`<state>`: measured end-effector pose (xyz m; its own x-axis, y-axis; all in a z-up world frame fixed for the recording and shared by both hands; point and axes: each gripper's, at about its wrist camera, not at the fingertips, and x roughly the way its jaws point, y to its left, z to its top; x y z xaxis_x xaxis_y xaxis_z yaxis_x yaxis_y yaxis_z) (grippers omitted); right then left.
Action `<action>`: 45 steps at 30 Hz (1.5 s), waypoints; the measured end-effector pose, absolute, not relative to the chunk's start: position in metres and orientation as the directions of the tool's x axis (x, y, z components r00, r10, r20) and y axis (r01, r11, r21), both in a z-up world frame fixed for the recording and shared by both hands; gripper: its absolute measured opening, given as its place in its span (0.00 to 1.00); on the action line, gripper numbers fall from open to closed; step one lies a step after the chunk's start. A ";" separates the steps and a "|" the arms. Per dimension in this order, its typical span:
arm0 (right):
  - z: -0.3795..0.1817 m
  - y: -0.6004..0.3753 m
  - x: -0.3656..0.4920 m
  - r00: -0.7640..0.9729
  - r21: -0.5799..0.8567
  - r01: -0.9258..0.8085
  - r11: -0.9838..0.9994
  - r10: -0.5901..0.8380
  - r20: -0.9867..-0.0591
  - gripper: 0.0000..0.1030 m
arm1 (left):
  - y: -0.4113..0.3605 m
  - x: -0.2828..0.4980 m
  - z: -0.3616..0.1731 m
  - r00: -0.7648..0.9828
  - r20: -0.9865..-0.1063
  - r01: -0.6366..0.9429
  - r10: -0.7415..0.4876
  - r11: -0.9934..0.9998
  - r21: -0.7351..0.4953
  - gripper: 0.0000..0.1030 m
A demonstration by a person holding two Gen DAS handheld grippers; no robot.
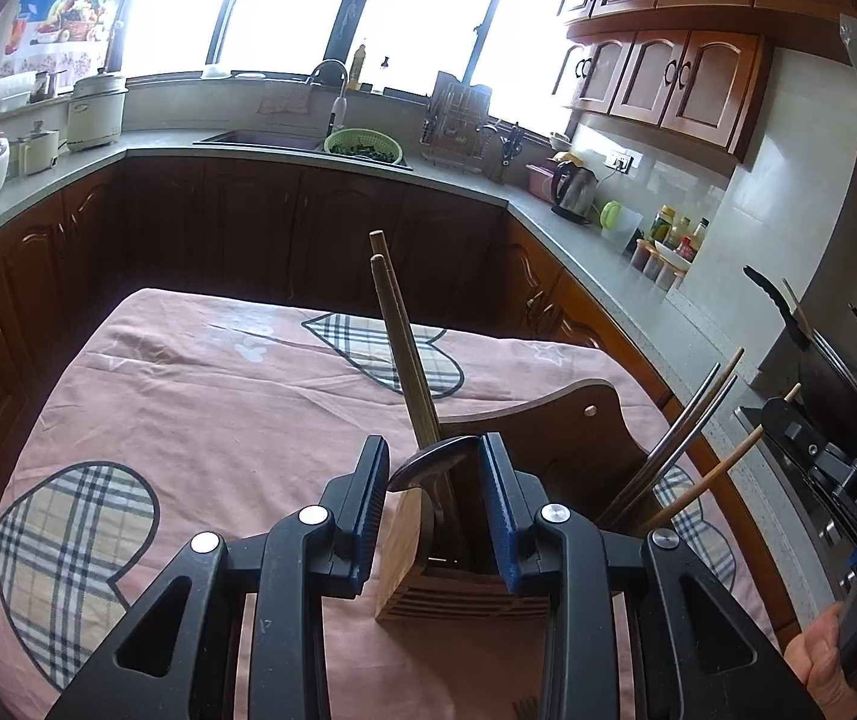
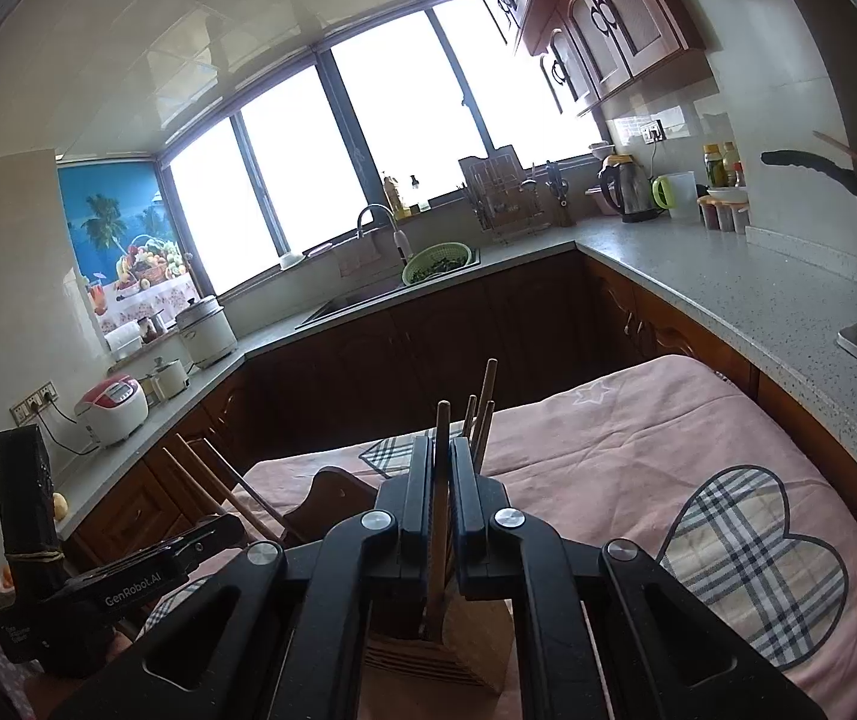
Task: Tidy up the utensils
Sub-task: 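Lower the spoon into the holder and open the left tool while the right tool releases its chopstick, then withdraw both open tools from the holder back over the cloth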
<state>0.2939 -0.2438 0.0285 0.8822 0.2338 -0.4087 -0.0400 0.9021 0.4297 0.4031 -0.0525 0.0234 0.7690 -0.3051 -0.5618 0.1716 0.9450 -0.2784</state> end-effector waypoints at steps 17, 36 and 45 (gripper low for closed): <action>0.027 -0.248 0.290 0.878 0.472 -0.041 0.881 0.257 -0.403 0.53 | -0.041 0.385 0.017 0.774 -0.557 0.163 -0.301 0.945 -0.284 0.51; 0.030 -0.253 0.255 0.889 0.522 -0.052 0.851 0.278 -0.365 0.98 | -0.019 0.314 0.015 0.796 -0.546 0.134 -0.261 0.956 -0.262 0.94; 0.025 -0.248 0.215 0.877 0.539 -0.060 0.840 0.303 -0.374 0.98 | 0.000 0.258 0.013 0.773 -0.580 0.108 -0.256 0.955 -0.277 0.97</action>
